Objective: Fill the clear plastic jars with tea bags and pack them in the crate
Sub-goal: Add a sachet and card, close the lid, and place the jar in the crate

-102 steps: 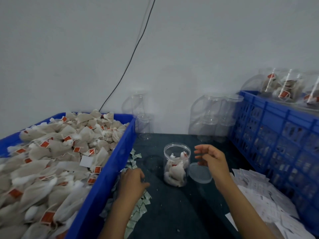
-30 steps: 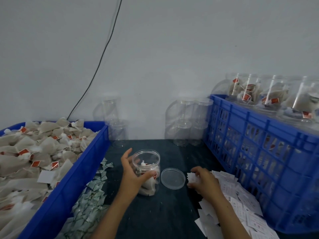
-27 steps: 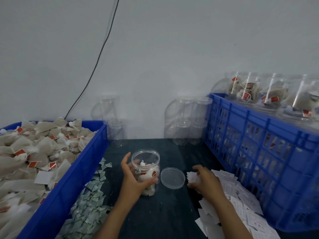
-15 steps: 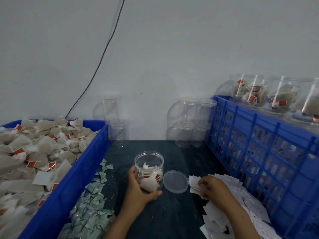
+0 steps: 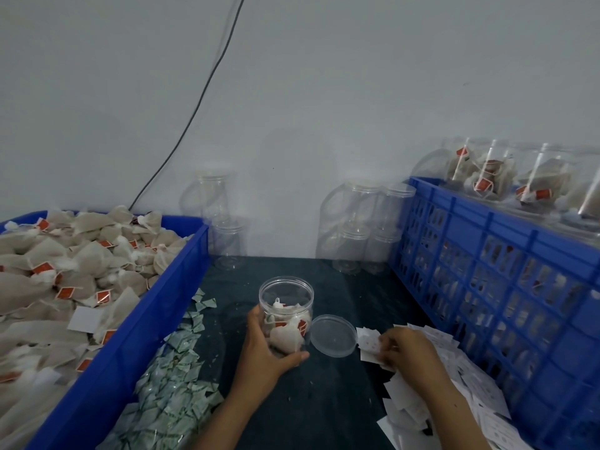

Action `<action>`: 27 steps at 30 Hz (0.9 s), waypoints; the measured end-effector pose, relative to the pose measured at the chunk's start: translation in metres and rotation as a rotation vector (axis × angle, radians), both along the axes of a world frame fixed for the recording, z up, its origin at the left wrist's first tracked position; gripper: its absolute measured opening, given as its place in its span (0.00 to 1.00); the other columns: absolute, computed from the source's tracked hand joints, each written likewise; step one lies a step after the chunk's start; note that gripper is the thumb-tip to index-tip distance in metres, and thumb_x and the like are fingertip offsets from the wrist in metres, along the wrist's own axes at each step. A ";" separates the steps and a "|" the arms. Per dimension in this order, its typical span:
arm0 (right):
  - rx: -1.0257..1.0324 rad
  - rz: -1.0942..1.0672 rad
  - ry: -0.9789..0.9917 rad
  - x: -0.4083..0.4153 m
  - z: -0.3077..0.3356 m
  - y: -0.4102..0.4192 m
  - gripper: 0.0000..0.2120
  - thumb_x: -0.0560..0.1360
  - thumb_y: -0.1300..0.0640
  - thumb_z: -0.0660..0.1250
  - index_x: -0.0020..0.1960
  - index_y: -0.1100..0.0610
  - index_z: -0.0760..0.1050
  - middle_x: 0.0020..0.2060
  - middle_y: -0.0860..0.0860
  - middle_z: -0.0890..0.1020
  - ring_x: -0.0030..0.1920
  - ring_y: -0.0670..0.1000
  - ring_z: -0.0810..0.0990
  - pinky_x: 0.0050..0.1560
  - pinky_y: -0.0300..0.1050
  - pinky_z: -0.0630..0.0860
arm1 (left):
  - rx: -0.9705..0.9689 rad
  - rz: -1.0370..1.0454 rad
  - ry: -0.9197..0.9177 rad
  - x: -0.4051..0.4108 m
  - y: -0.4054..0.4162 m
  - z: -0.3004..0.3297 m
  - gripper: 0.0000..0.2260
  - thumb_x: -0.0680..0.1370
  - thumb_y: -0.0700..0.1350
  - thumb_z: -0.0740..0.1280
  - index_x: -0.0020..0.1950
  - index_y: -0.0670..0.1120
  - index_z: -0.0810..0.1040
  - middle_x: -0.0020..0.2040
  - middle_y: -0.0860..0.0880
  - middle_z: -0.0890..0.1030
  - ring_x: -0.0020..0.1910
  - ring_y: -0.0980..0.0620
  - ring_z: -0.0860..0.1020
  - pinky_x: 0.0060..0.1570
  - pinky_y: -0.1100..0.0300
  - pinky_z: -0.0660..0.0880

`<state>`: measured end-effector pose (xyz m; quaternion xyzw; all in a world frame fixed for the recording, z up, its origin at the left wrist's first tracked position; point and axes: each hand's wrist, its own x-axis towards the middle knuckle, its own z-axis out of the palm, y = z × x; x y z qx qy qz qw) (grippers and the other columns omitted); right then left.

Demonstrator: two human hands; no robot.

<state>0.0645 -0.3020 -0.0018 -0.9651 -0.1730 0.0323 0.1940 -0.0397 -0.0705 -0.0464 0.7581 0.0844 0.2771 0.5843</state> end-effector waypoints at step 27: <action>0.617 0.203 -1.174 -0.039 0.033 0.029 0.05 0.73 0.62 0.72 0.42 0.64 0.81 0.38 0.54 0.82 0.37 0.49 0.79 0.42 0.38 0.76 | 0.206 0.078 -0.060 -0.007 -0.009 0.006 0.44 0.54 0.51 0.82 0.63 0.69 0.62 0.61 0.60 0.75 0.59 0.58 0.76 0.57 0.53 0.77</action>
